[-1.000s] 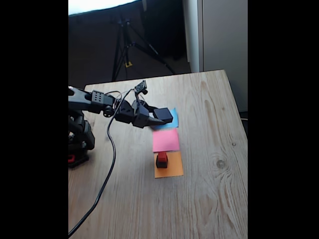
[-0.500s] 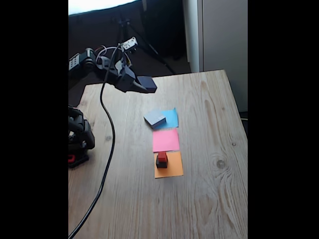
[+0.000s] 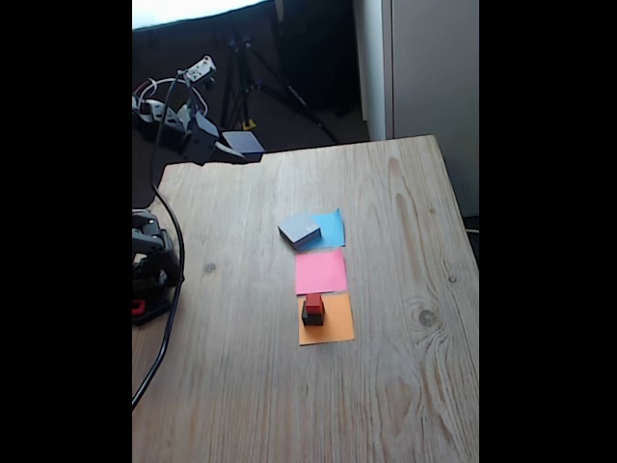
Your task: Tower of hanoi
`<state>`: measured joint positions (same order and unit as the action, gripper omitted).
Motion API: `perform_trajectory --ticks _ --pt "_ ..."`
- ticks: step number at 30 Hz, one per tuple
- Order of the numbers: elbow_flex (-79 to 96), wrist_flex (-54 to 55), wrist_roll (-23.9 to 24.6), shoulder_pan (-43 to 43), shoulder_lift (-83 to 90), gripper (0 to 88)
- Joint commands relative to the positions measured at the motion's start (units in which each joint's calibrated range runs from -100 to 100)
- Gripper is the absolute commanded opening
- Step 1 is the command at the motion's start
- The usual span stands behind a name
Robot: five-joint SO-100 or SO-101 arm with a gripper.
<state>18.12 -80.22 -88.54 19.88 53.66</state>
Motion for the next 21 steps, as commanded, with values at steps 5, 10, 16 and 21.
perform_trajectory --ticks 5,10,16,21 --pt "18.2 10.1 -5.3 0.8 6.8 17.7" --pt "33.2 25.1 -9.5 -0.4 6.4 18.0" --pt "47.2 40.8 -11.5 0.2 6.0 18.1" --pt "56.5 55.7 -11.5 0.6 3.1 18.2"
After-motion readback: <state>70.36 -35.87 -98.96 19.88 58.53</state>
